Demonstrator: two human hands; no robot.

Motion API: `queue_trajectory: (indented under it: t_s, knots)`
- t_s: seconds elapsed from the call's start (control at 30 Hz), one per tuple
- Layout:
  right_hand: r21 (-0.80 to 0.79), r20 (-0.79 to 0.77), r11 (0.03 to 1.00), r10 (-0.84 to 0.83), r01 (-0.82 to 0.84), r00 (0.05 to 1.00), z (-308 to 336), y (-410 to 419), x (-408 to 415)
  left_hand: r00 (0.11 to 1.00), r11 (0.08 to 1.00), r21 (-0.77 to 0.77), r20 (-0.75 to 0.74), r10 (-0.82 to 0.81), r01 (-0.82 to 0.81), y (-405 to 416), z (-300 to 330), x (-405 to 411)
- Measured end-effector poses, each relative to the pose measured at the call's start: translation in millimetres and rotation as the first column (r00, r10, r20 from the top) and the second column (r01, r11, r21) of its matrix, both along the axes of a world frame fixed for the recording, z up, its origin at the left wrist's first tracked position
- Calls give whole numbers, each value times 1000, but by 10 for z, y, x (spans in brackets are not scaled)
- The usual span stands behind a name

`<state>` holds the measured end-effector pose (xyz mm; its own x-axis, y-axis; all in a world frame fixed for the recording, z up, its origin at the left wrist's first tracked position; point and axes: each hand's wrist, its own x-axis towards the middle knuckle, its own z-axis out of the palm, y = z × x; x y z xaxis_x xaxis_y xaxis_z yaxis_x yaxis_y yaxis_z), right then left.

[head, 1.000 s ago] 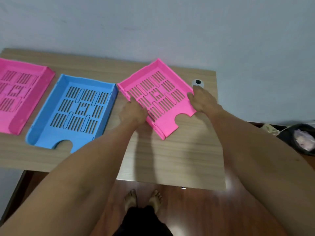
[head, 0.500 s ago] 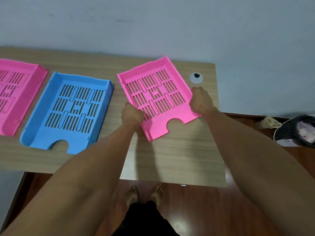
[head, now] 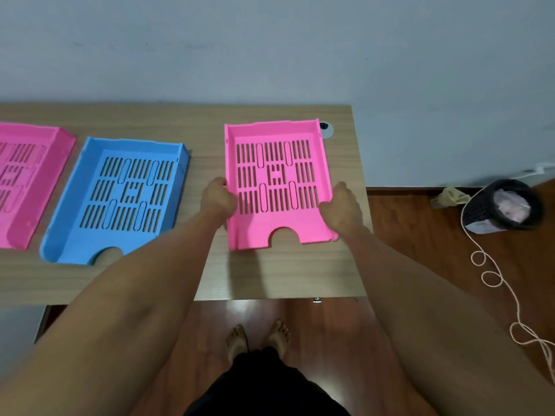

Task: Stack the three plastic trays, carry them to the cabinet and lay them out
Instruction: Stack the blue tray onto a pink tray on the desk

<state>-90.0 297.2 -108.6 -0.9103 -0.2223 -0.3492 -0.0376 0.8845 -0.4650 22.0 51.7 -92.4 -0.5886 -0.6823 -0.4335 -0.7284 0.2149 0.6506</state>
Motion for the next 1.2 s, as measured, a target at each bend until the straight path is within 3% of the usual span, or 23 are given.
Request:
queue_trajectory:
  t_s: [0.63,0.77,0.9,1.07,1.2]
  knots:
    - [44,34,998,-52,50,998,-116,284,209,995,996,27,53,-87,86,121,-301,53]
    - [98,-77,995,-14,21,997,40,219,198,995,997,32,67,-79,77,132,-155,94]
    - [10,-160,998,59,-59,985,242,-40,158,995,993,-63,19,-98,99,-34,66,123]
    - [-179,-38,970,160,-164,986,373,-576,290,993,984,-137,-33,-117,111,-364,371,316]
    - [-235,-8,946,227,-222,974,399,-1096,531,995,967,-232,-1,-103,100,-844,466,655]
